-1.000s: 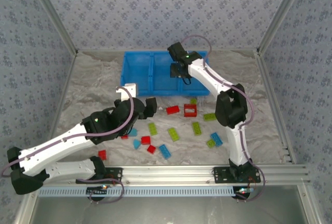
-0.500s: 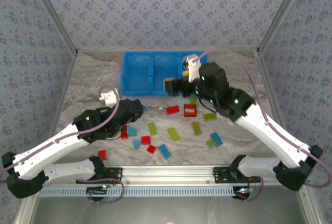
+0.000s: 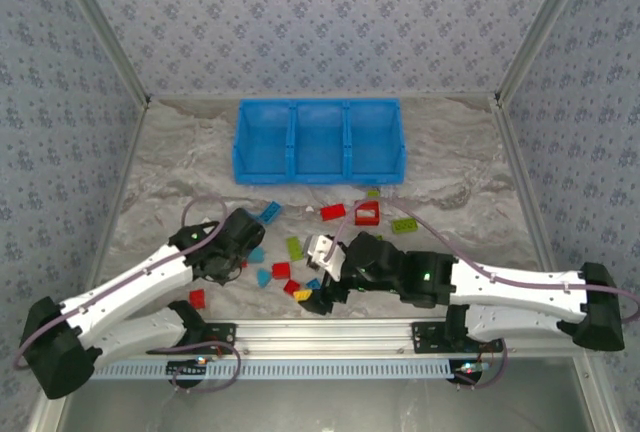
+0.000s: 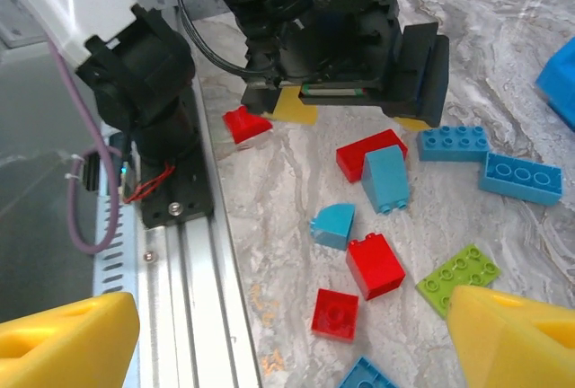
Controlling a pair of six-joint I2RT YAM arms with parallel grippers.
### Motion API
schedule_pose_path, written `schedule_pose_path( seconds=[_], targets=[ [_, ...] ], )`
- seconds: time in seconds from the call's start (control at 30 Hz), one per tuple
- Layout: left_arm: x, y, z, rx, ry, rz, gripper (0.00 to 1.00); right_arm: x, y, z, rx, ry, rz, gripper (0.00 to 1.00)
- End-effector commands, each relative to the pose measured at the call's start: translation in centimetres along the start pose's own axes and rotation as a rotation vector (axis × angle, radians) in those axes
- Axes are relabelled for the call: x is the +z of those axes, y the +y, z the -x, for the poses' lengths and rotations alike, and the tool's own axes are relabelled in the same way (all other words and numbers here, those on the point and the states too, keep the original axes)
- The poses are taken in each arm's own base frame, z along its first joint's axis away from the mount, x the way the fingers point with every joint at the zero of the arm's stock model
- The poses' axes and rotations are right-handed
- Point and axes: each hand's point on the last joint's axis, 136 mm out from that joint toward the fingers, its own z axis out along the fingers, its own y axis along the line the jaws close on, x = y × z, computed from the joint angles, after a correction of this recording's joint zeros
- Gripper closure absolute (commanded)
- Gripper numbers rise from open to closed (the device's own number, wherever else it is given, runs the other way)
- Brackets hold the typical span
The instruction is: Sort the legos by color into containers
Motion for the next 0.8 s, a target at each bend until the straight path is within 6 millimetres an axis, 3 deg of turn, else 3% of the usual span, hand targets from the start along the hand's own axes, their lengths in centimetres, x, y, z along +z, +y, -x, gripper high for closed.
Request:
schedule_pose_path(
  seconds=[0.0, 0.13, 0.2, 0.3, 0.37, 0.5, 0.6, 0.67, 0.77],
  targets=[
    [0.7, -1.9, -1.3, -0.169, 0.086, -0.055, 0.09, 0.2, -0.8, 3.5, -0.040, -0.116, -0.056, 0.09],
    [1.7, -1.6, -1.2, -0.274, 0.079, -0.032, 0.10, 1.1, -0.8, 3.4, -0.034, -0.100, -0.055, 0.09],
    [1.3, -2.7, 0.7, -0.210, 0.036, -0.057, 0.15, 1.1, -0.8, 3.4, -0.025, -0.098, -0.057, 0.10],
    [-0.7, -3.9, 5.2, 0.047, -0.117, -0.006, 0.16, 1.0, -0.9, 3.2, -0.011, -0.096, -0.058, 0.10],
    [-1.3, -5.3, 6.5, 0.268, -0.157, 0.024, 0.16, 0.8, -1.0, 3.0, -0.009, -0.094, -0.064, 0.10],
    [-0.1, -7.4, 4.2, 0.669, -0.061, -0.048, 0.18, 0.4, -1.5, 2.7, -0.006, -0.093, -0.080, 0.09],
    [0.7, -5.8, 3.4, 0.878, 0.002, 0.024, 0.17, 0.1, -2.0, 2.7, 0.007, -0.101, -0.086, 0.09],
    [1.2, -4.6, 4.0, 0.975, 0.000, 0.111, 0.17, 0.0, -2.4, 2.8, 0.018, -0.112, -0.086, 0.09],
    [2.4, -4.8, 4.1, 1.056, 0.019, 0.126, 0.16, 0.0, -2.6, 3.0, 0.037, -0.133, -0.076, 0.09]
  ],
)
